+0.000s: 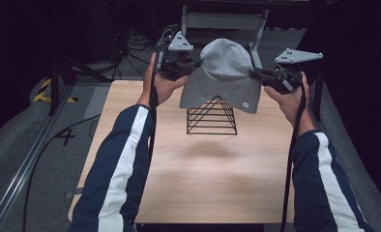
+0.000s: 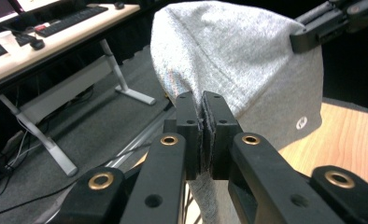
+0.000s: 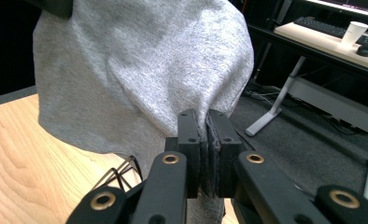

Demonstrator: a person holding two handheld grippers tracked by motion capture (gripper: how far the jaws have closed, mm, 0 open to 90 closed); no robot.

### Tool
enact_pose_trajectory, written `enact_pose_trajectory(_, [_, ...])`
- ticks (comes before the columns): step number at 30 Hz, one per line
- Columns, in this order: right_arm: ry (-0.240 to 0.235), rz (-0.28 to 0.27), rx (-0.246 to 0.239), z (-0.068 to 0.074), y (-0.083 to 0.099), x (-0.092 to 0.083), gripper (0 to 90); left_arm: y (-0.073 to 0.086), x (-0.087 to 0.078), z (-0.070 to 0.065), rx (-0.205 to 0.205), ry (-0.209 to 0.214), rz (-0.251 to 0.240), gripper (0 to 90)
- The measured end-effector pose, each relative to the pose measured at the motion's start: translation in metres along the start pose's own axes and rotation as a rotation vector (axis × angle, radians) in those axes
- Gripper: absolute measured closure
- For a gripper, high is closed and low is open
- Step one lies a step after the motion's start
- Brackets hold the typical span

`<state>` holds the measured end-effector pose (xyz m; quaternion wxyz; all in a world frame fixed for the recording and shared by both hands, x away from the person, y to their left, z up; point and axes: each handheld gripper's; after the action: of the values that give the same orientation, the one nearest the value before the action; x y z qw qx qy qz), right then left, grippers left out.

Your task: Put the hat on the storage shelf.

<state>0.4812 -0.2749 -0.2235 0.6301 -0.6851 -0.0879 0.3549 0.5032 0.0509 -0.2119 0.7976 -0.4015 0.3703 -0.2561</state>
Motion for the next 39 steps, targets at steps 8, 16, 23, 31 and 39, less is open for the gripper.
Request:
enact_pose_trajectory(8, [0.001, -0.011, -0.021, 0.003, 0.000, -0.002, 85.4, 0.002, -0.012, 0.005, -0.028, -0.014, -0.056, 86.3])
enact_pose_trajectory(16, [-0.014, -0.019, -0.052, 0.011, -0.002, -0.017, 85.4, -0.001, -0.027, -0.005, -0.003, 0.020, -0.088, 86.3])
enact_pose_trajectory(23, [-0.009, 0.000, -0.074, 0.016, 0.001, -0.018, 85.4, 0.008, -0.024, -0.009, -0.004, 0.017, -0.068, 86.3])
enact_pose_trajectory(31, [0.002, 0.049, -0.073, 0.012, 0.015, -0.002, 85.4, 0.026, -0.002, -0.012, -0.031, 0.032, -0.028, 86.2])
enact_pose_trajectory(39, [-0.001, 0.084, -0.049, 0.003, 0.033, 0.012, 85.3, 0.049, 0.019, -0.017, -0.064, 0.050, 0.011, 86.2])
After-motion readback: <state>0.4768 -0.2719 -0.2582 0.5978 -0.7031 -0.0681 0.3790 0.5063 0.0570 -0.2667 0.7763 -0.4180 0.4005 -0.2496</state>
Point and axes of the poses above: each handheld gripper's, and its own axes: x roughly forward along the jaws, y roughly out of its underside, z roughly to its left, and after that the axes turned 14 degrees about x, right-handed
